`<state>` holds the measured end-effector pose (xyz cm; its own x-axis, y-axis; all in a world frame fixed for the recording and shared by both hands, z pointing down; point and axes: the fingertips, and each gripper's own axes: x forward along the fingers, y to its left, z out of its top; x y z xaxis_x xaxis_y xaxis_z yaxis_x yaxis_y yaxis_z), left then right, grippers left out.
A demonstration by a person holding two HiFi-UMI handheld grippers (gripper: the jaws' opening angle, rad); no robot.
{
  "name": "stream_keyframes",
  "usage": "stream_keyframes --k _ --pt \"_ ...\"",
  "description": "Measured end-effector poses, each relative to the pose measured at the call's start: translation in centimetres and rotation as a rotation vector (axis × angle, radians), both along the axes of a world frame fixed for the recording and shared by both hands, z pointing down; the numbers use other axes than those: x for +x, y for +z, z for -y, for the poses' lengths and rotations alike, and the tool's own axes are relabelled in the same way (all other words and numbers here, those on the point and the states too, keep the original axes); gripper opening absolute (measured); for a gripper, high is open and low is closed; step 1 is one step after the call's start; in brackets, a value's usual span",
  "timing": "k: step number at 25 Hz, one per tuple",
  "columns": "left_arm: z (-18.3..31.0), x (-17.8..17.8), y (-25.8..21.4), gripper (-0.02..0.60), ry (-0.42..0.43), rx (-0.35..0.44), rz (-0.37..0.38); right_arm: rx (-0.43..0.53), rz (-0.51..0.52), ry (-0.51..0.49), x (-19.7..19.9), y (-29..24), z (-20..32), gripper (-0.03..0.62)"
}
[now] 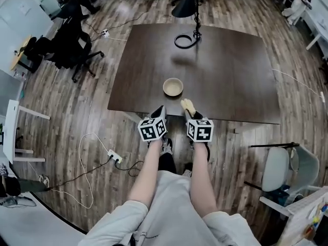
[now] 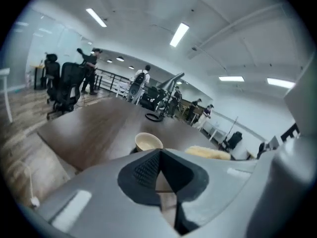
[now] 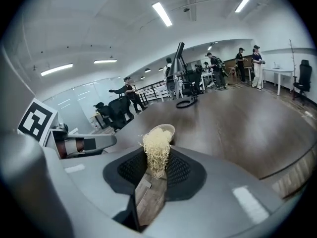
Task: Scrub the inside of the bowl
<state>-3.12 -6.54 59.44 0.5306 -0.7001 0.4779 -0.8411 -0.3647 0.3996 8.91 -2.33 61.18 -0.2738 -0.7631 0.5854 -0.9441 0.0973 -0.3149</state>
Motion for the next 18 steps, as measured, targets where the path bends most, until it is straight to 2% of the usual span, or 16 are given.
stream_keyframes --k 2,4,7,12,18 --pt "-2.9 -0.5 -0.6 0.001 -0.065 -0.014 -0.098 -0.001 0.025 -0.036 -1.4 -0.3 -1.5 0.114" --pt "-5.3 -0.6 -0.6 0.001 -0.085 -0.014 -0.111 0.003 0.037 -0.066 -2.1 -0.6 -2.7 0.114" --pt "-8.2 0.1 0.0 0.001 -0.03 -0.03 -0.042 0.02 0.007 -0.114 -2.7 -1.2 -5.1 0.114" --pt "-9.2 -0.7 -2.0 0.001 0.0 0.042 0.071 0.044 -0.041 -0.166 -3.6 -2.0 -6.5 0.112" --pt "-10.9 1.0 -3.2 0.001 0.047 0.095 0.138 0.069 -0.091 -0.171 -2.6 -2.7 -7.9 0.111"
